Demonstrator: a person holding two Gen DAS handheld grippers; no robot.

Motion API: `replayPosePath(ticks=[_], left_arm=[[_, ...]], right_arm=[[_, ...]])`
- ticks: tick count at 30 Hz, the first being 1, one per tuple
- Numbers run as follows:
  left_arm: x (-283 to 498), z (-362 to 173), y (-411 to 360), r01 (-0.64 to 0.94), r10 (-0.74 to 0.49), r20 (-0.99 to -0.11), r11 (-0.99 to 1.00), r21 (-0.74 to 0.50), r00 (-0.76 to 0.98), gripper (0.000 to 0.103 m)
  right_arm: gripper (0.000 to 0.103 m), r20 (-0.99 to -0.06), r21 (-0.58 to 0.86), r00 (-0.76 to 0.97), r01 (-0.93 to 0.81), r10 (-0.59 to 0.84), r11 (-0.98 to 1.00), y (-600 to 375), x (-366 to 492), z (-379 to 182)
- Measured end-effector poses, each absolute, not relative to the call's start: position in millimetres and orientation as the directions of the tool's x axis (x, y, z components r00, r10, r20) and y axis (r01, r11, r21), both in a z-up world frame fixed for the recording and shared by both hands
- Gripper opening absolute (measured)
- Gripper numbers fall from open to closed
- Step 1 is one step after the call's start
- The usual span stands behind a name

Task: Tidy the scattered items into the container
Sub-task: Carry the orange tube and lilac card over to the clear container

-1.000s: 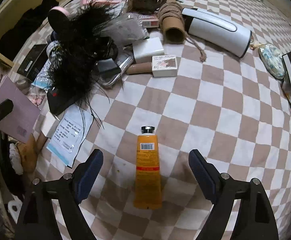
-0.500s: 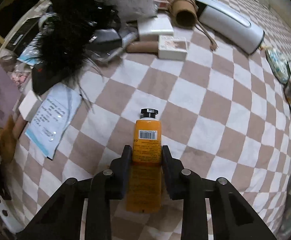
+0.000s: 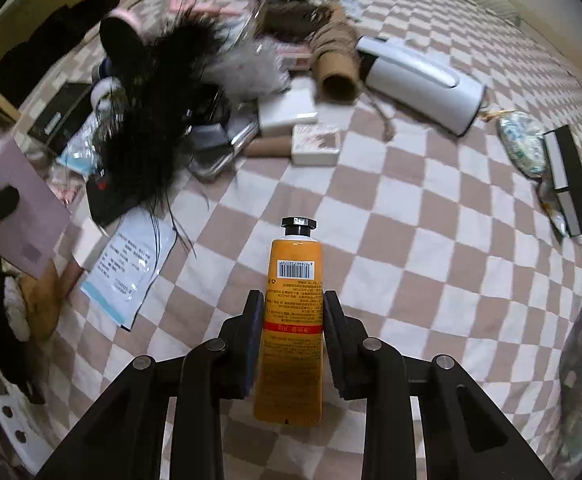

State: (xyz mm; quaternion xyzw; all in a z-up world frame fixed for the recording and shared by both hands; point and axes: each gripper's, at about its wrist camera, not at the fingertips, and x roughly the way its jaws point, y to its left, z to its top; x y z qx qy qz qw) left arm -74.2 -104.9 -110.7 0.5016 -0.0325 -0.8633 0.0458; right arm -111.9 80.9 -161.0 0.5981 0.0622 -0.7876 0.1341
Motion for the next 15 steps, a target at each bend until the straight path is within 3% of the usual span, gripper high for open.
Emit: replayPosePath(ticks=[15], left_arm=[[-64, -72, -64, 0.007, -0.072, -0.809, -0.996, 0.084, -0.583, 0.007]], right_arm=[[0.030, -0.914, 0.026, -0.391, 0.215, -0.111, -0.976, 132, -96, -101]])
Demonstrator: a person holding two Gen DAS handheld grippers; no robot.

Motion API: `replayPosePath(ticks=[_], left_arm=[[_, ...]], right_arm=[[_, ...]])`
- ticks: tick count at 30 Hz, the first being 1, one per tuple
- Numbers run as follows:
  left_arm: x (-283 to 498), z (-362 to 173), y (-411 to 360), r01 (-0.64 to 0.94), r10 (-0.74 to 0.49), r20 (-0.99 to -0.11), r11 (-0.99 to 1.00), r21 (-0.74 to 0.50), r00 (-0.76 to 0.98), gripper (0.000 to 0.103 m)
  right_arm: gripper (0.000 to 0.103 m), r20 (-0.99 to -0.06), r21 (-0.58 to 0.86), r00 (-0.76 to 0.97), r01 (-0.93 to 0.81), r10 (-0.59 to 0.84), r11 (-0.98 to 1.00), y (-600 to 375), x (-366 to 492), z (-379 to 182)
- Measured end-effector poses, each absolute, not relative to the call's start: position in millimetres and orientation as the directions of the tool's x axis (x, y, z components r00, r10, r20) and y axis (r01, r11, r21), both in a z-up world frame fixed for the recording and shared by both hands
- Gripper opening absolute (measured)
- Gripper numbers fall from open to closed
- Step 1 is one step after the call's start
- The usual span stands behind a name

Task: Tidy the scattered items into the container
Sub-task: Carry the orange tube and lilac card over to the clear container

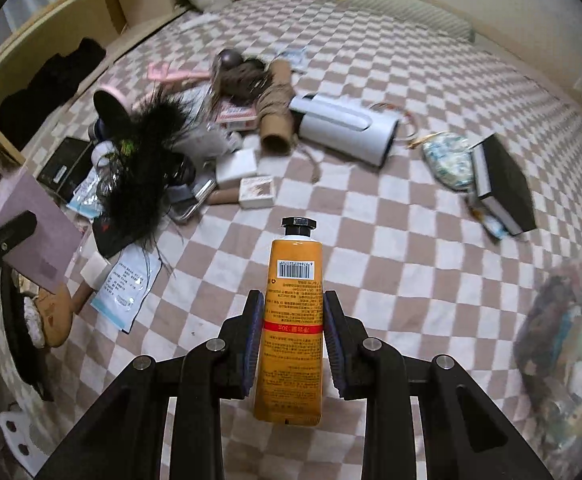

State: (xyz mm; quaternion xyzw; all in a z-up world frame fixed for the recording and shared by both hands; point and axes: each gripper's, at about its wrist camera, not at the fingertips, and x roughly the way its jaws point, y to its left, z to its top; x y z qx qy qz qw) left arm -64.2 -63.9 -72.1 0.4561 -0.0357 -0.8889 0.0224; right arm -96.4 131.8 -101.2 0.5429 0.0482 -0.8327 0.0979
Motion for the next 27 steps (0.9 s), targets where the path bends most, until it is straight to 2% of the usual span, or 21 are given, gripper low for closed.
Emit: replayPosePath(ticks=[27], left_arm=[[-56, -13, 16, -0.056, 0.066, -0.713, -0.998, -0.037, -0.698, 0.007]], right_arm=[[0.030, -0.741, 0.001, -0.670, 0.076, -0.052, -0.997, 238, -52, 1]])
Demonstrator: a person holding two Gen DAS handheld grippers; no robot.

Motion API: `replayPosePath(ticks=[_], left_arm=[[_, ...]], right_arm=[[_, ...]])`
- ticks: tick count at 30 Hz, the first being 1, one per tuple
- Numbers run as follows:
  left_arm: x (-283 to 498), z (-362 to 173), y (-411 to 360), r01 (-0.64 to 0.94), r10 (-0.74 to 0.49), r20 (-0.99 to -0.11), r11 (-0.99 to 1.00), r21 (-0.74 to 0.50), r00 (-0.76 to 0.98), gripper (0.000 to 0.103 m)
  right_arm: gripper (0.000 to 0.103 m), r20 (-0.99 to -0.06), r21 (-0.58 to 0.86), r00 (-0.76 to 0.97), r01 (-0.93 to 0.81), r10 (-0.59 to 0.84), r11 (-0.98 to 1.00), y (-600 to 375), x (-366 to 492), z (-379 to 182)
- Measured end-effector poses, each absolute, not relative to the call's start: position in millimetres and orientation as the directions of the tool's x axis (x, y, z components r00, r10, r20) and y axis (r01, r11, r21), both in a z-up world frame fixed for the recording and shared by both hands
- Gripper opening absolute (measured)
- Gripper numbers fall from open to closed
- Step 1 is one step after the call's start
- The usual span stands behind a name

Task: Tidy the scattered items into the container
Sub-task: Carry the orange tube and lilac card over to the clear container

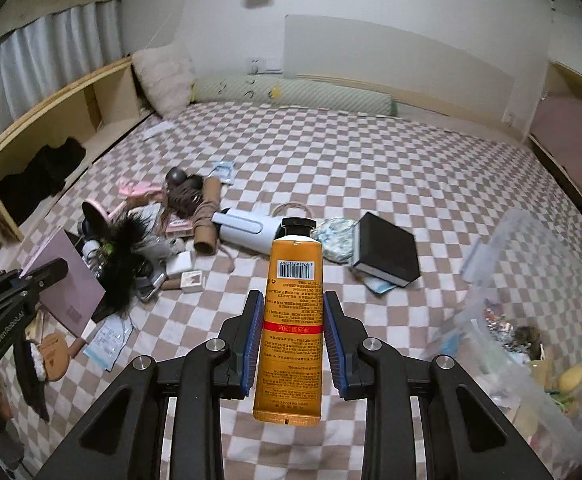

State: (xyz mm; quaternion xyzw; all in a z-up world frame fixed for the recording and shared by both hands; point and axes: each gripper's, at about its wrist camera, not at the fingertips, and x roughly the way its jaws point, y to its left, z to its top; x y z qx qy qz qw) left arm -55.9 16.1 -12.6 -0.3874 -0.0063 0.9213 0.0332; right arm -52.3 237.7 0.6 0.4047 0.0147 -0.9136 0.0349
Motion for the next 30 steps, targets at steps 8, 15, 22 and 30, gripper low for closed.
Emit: replayPosePath(ticks=[8, 15, 22, 30], left_arm=[[-69, -1, 57, -0.122, 0.130, -0.695, -0.991, -0.061, -0.707, 0.007], [-79, 5, 102, -0.198, 0.184, -0.680, -0.978, -0.058, -0.710, 0.007], [-88, 11, 148, -0.281, 0.236, -0.676, -0.959, -0.044, -0.698, 0.007], [-91, 15, 199, -0.359, 0.287, -0.674, -0.933, -0.034, -0.681, 0.007]], right_arm=[[0.030, -0.721, -0.022, -0.693, 0.022, 0.001, -0.999, 275, -42, 11], [0.030, -0.700, -0.026, -0.713, -0.038, 0.045, -0.999, 313, -33, 20], [0.030, -0.694, -0.021, -0.714, -0.107, 0.091, -0.994, 354, -29, 25], [0.030, -0.689, -0.009, -0.711, -0.186, 0.141, -0.983, 399, -23, 27]])
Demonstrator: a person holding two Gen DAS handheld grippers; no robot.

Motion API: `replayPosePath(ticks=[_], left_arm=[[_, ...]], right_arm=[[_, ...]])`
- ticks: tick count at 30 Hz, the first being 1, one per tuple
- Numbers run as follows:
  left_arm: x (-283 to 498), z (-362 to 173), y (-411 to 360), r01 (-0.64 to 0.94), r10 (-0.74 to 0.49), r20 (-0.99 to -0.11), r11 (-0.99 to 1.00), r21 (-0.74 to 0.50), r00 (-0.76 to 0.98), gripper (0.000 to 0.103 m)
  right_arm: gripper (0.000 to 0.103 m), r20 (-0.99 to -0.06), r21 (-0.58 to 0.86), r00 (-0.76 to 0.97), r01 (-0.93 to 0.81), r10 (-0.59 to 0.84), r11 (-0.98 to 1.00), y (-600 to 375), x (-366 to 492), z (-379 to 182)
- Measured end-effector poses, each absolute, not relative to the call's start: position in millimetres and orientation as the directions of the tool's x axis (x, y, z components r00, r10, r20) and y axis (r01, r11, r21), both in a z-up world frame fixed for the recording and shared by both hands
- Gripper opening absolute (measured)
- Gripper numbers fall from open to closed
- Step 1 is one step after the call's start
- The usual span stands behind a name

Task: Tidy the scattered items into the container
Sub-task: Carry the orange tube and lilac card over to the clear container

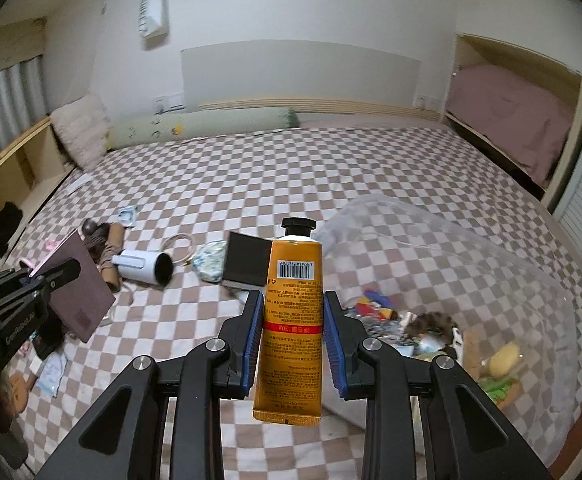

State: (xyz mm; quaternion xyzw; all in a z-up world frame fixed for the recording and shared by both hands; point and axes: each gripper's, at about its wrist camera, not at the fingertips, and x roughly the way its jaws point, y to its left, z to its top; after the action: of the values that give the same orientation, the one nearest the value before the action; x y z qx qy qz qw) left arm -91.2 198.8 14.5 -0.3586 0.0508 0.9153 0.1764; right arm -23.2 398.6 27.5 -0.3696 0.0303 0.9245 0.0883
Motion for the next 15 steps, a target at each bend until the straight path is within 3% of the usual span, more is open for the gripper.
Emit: replayPosePath(ticks=[15], left_arm=[[-90, 38, 296, -0.506, 0.415, -0.642, -0.861, -0.050, -0.644, 0.007]], right_arm=[[0.030, -0.686, 0.020, -0.690, -0.335, 0.231, -0.942, 483, -7, 26]])
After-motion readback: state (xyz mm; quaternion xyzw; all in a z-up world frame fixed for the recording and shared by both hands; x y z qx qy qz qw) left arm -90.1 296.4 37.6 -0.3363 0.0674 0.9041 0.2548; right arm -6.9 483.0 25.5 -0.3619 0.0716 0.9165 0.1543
